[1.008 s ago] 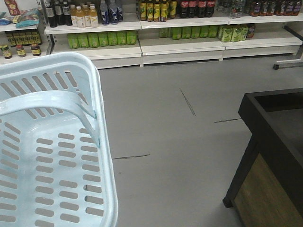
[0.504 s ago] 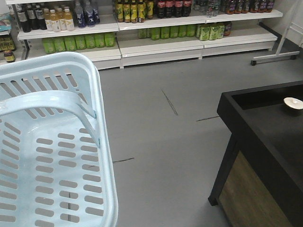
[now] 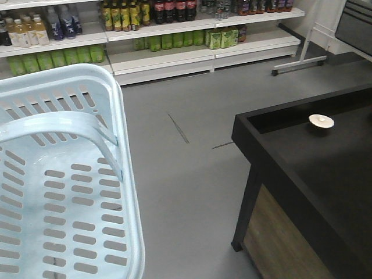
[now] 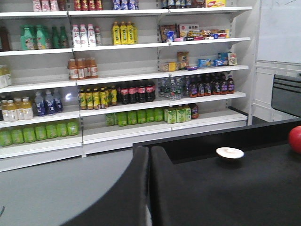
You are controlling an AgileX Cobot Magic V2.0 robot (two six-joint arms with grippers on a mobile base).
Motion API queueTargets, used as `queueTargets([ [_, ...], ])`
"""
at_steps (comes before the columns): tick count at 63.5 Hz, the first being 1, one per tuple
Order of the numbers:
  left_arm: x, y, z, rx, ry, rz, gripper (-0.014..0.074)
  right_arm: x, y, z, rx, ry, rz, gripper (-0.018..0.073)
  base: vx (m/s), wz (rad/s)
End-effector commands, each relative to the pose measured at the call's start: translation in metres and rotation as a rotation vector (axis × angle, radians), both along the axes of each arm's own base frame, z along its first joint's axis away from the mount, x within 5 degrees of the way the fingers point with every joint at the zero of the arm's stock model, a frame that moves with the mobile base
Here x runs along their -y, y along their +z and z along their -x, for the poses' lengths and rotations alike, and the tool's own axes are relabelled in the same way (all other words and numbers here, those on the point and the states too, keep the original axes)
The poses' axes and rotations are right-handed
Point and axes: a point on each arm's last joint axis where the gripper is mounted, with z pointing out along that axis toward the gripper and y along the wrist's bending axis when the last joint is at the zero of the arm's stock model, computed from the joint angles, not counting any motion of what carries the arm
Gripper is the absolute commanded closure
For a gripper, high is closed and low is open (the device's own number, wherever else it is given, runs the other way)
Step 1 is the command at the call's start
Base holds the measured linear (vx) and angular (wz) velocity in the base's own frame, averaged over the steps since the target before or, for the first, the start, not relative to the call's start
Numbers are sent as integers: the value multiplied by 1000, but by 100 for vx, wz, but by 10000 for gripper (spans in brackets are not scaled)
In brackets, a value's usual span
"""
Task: Pick three apples into basket with both arms
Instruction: 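Turn the base toward the black fruit table holding the basket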
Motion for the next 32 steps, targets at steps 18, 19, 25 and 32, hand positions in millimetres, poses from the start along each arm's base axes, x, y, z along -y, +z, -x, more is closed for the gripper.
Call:
queueTargets([
  [18, 0, 18, 1, 97, -3, 88, 604, 0, 2, 1, 65, -1, 6, 568, 9, -36],
  [19, 0, 18, 1, 97, -3, 88, 604, 0, 2, 1, 65, -1, 6, 568, 10, -38],
  [25, 0, 18, 1, 97, -3, 88, 604, 0, 2, 1, 65, -1, 6, 568, 10, -37],
  [32, 0, 18, 1, 97, -3, 88, 604, 0, 2, 1, 65, -1, 6, 568, 9, -36],
])
